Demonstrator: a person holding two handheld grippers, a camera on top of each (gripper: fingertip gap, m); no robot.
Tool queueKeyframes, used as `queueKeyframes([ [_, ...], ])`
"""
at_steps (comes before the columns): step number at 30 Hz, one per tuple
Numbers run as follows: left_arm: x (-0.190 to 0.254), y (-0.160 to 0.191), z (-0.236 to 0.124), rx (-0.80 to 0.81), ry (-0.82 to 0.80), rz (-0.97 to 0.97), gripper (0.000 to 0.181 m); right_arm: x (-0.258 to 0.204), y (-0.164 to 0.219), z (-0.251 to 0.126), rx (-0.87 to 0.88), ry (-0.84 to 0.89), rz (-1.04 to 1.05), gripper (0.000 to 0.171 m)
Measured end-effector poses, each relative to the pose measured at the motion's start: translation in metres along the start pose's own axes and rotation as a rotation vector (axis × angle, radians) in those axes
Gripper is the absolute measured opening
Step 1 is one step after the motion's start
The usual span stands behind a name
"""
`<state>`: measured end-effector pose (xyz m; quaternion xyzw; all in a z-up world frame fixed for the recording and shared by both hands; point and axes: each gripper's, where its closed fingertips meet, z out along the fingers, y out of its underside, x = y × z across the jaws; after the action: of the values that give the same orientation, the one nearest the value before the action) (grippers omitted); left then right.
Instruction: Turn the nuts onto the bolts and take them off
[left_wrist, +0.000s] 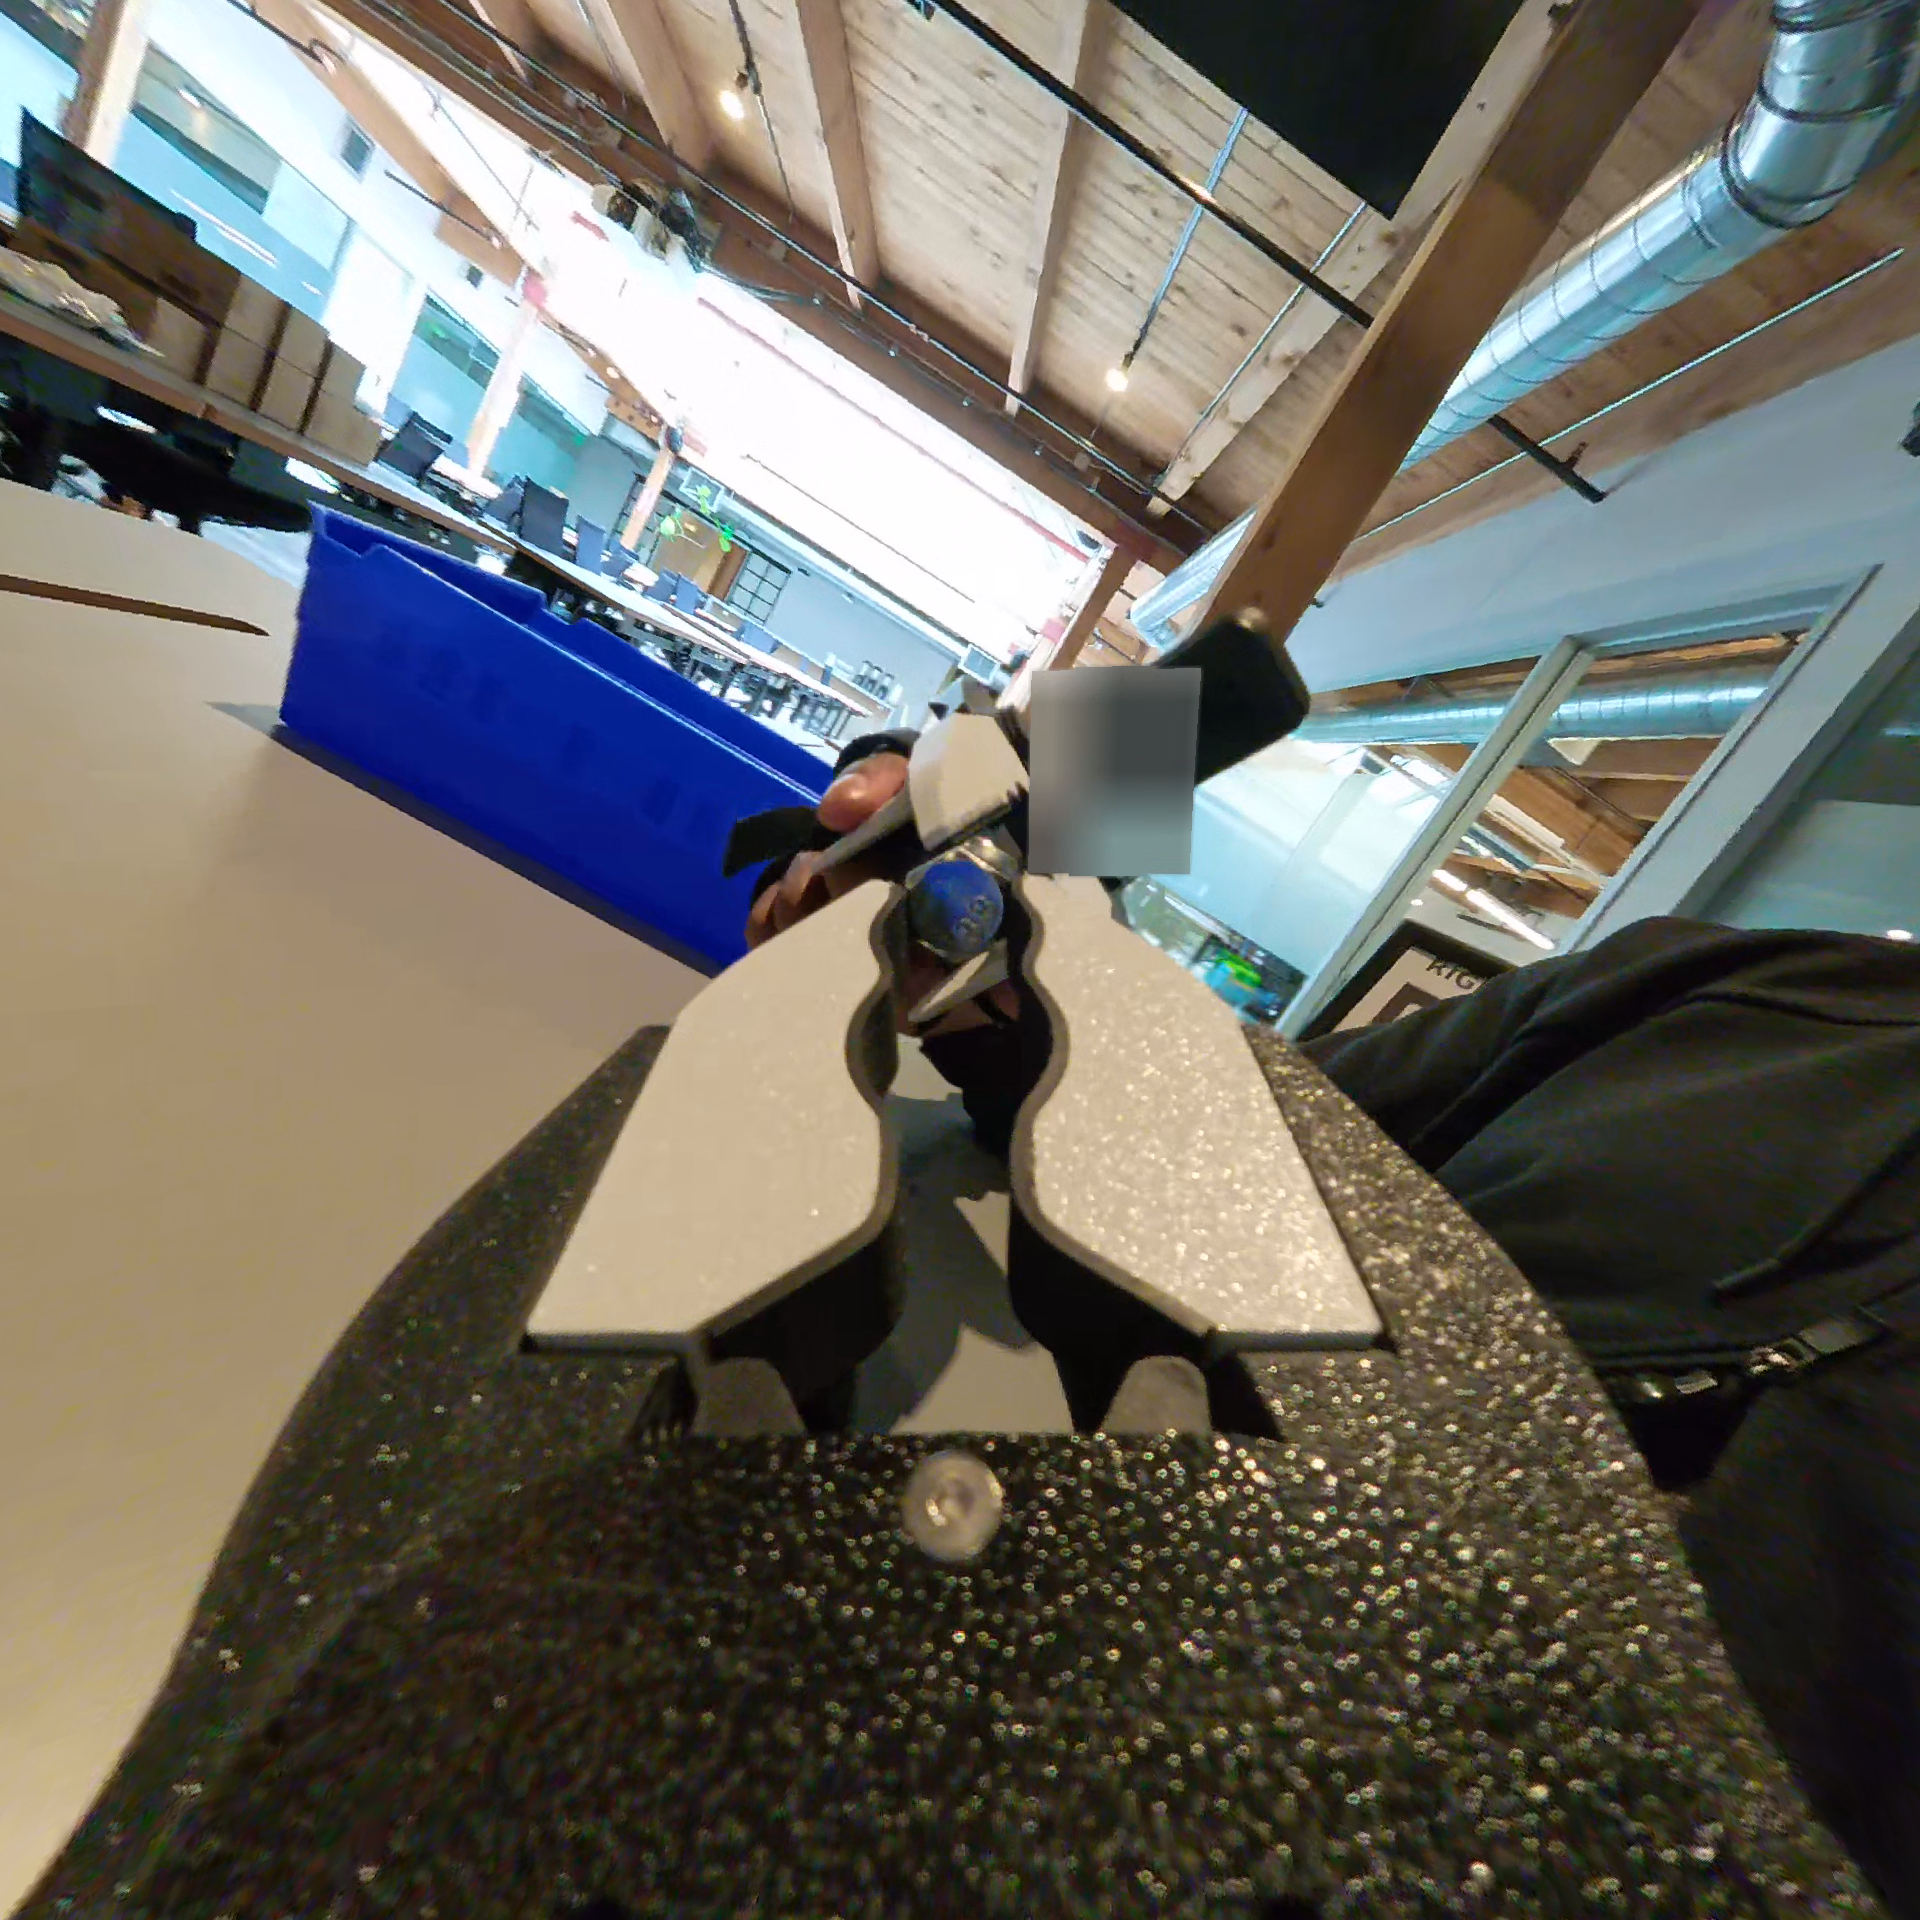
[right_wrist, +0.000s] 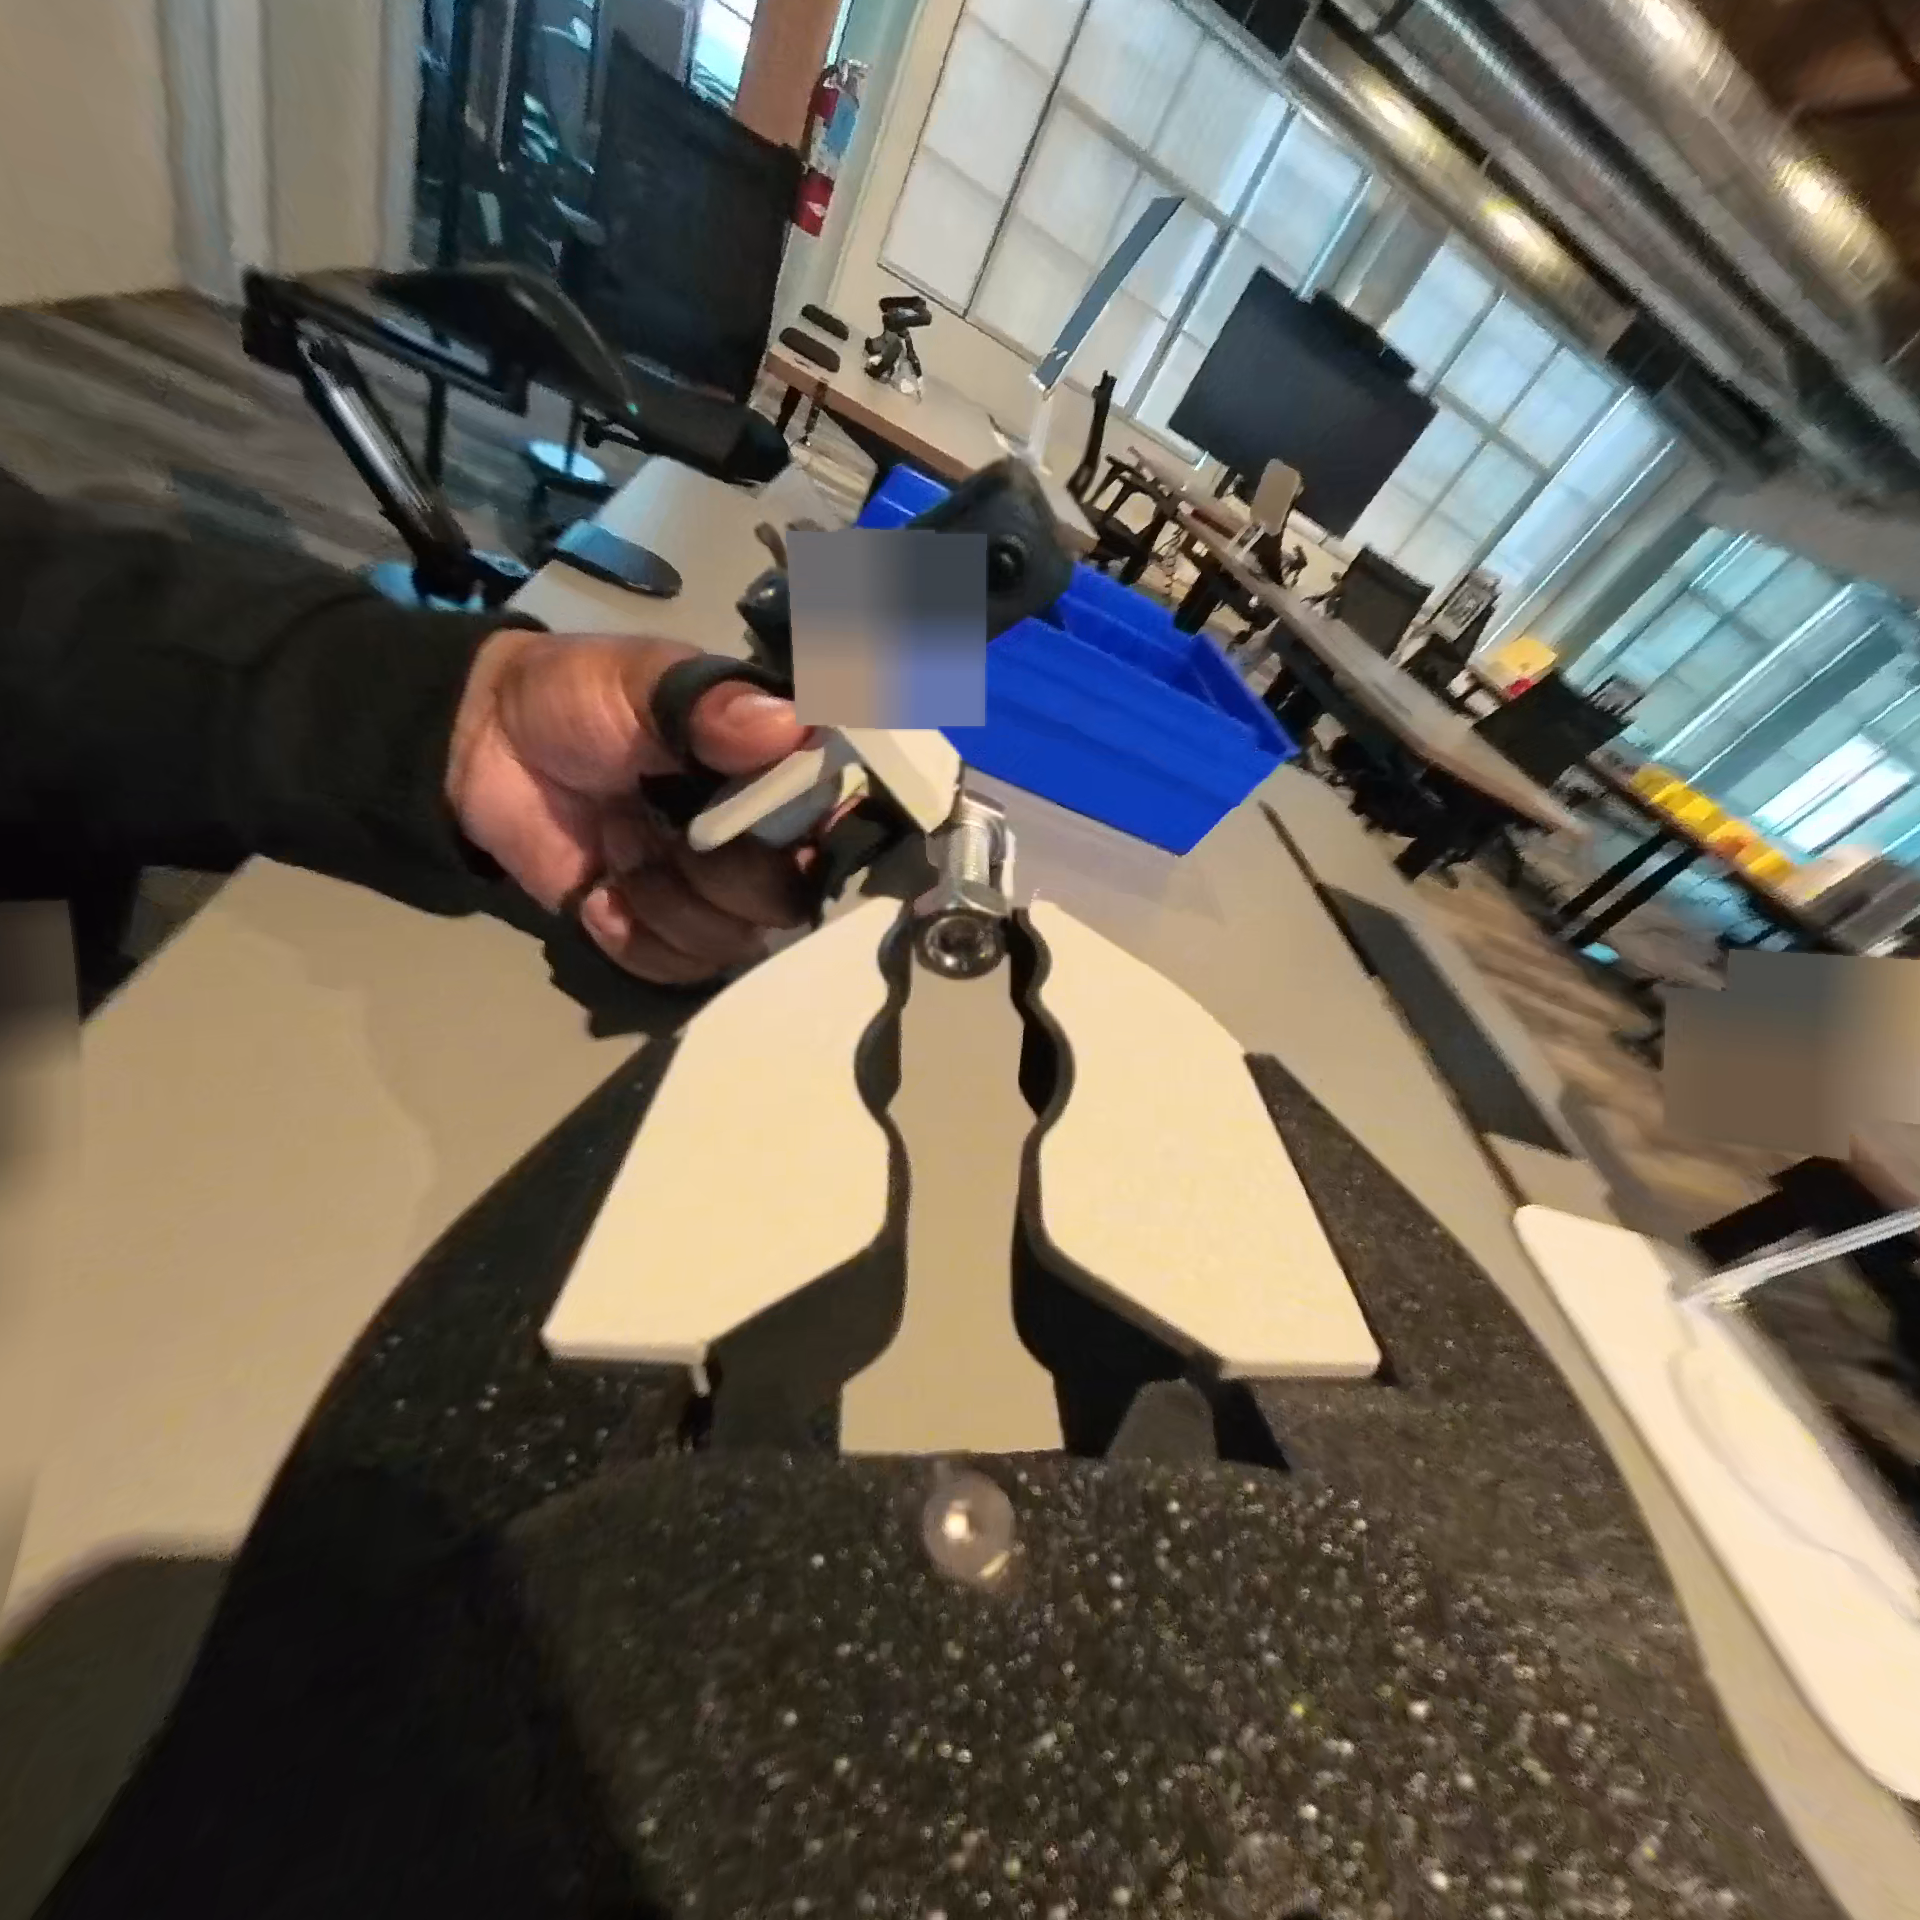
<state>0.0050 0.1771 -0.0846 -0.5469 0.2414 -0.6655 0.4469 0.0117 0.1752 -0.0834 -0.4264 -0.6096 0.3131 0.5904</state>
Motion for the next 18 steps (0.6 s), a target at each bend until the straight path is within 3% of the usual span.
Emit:
queueKeyframes([
  [3, 0.002, -0.003, 0.000, -0.006, -0.038, 0.089, 0.017, 0.001, -0.002, 0.001, 0.039, -0.070, 0.255, 0.018],
  [7, 0.004, -0.007, 0.001, -0.026, -0.116, 0.252, 0.017, 0.004, -0.006, 0.001, 0.165, -0.275, 0.797, 0.017],
  [9, 0.003, -0.009, 0.001, -0.007, -0.132, 0.263, 0.017, 0.006, -0.007, 0.000, 0.220, -0.319, 0.895, 0.019],
  [13, 0.004, -0.016, -0.004, 0.074, -0.070, 0.154, 0.017, 0.010, -0.005, 0.000, 0.160, -0.176, 0.616, 0.036],
  [18, 0.004, -0.014, -0.005, 0.074, -0.018, 0.076, 0.017, 0.009, -0.010, -0.002, 0.062, 0.029, 0.100, 0.036],
])
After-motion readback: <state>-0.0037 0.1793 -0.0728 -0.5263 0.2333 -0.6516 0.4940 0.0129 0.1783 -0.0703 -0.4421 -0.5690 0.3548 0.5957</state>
